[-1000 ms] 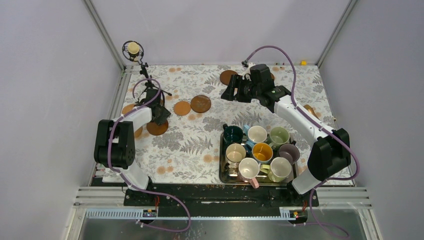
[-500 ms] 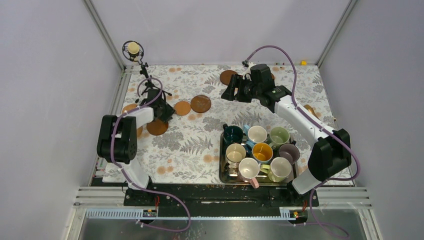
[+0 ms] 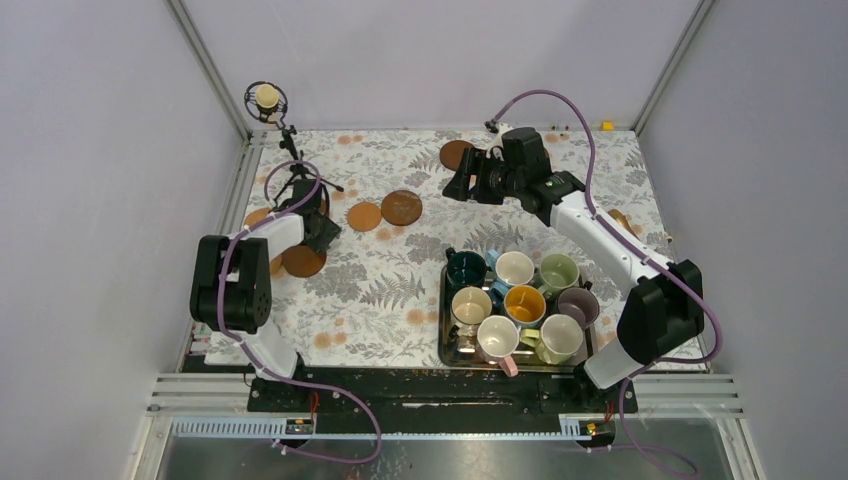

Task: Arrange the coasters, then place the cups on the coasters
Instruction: Move the coaster to the center of the board.

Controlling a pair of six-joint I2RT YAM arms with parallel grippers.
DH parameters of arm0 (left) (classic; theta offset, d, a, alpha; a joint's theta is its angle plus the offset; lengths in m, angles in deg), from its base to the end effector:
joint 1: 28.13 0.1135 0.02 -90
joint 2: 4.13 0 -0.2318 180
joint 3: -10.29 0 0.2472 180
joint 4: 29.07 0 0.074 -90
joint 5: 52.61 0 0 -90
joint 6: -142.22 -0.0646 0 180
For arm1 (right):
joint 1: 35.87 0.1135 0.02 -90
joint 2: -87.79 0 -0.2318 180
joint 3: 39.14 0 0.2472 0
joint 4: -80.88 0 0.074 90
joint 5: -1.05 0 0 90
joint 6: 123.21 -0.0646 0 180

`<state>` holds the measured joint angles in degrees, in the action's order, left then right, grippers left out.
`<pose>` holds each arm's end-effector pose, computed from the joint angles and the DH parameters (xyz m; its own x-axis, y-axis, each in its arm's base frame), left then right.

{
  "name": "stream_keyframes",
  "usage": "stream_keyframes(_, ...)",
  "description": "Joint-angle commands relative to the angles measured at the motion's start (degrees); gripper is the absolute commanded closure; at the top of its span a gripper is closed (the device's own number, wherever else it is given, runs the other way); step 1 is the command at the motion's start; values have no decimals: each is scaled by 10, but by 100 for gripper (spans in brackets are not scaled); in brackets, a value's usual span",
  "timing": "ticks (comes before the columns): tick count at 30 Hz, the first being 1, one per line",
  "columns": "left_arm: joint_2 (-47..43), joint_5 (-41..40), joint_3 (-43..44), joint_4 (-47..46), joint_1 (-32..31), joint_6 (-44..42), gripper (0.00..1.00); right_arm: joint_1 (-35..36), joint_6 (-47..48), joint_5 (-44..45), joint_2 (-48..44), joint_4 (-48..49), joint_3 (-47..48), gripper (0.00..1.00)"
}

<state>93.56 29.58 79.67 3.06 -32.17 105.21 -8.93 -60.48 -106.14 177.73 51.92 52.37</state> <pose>0.3365 -0.0150 0.1059 -0.5246 -0.7560 -0.3914 -0.6911 0.6467 -0.3228 0.3367 0.1925 0.2896 -0.6700 0.1505 -0.7269 -0.4047 0.7468 0.5277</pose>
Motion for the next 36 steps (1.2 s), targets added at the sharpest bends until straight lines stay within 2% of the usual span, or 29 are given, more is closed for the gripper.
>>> stream_keyframes(1, -28, -19, 8, 7, 4, -3, 62, -3, 0, -3, -16, 1, 12, 26)
stream_keyframes(7, -51, 53, 37, -4, -6, -42, 59, -19, -5, -1, 0, -6, 38, 26)
stream_keyframes(11, -76, 106, 80, 22, -26, -80, 55, -51, -4, 4, 29, -33, 96, 26)
stream_keyframes(15, -114, 139, 111, 61, -53, -119, 50, -98, 6, 8, 97, -90, 188, 26)
stream_keyframes(20, -171, 166, 125, 110, -95, -175, 33, -159, 3, -3, 217, -165, 341, 26)
stream_keyframes(28, -238, 209, 90, 144, -113, -228, 32, -239, 5, 7, 481, -341, 717, 26)
stream_keyframes(30, -252, 204, 76, 143, -113, -231, 32, -262, -12, 1, 506, -330, 730, 26)
stream_keyframes(36, -248, 216, 59, 127, -113, -232, 33, -321, -52, -34, 509, -219, 633, 26)
